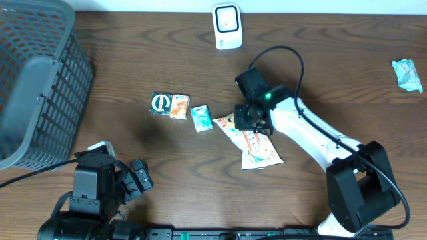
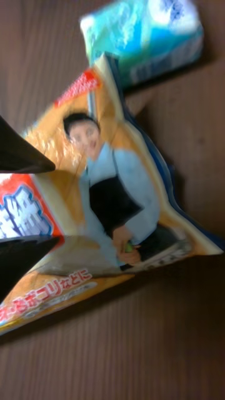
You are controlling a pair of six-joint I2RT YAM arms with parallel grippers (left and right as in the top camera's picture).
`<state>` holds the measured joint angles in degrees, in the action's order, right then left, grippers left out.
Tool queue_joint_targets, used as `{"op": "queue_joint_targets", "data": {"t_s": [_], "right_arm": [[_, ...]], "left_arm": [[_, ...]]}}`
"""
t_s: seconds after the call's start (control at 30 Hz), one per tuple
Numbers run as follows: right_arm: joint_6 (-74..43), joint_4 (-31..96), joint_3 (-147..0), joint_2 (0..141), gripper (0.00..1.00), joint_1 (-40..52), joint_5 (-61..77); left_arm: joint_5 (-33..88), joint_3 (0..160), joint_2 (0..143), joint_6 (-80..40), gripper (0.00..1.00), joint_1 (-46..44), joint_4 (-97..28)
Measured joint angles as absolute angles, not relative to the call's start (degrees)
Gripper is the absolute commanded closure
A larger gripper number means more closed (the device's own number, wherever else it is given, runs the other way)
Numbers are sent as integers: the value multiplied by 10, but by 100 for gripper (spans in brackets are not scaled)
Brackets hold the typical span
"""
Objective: Scan the item barcode
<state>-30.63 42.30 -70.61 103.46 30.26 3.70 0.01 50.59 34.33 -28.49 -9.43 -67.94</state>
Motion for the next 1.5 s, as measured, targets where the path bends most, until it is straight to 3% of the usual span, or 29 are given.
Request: {"op": "queue_joint_targets", "data": {"t_s": [0.2,0.33,0.7,0.8,1.0,1.2,1.5], "right_arm": [[-326,351,-639,1040,89,302,42],[-331,359,-641,1040,78,299,47],[-293,634,-808,1044,75,252,77],[-264,677,-808,1043,70,260,82],[-261,614,-722,1044,64,319,70],[-285,497,-630,1034,71,335,61],[-294,528,-673,1029,54,316,107]], "left_arm": [[0,506,343,-285,2,-94,-679],[0,506,343,-285,2,-94,-679],[0,506,343,-285,2,-94,-680],[0,506,343,-285,2,-94,-679],[0,506,343,-285,2,-94,-679],[0,506,343,-285,2,-94,-679],[0,506,343,-285,3,-94,-679]]}}
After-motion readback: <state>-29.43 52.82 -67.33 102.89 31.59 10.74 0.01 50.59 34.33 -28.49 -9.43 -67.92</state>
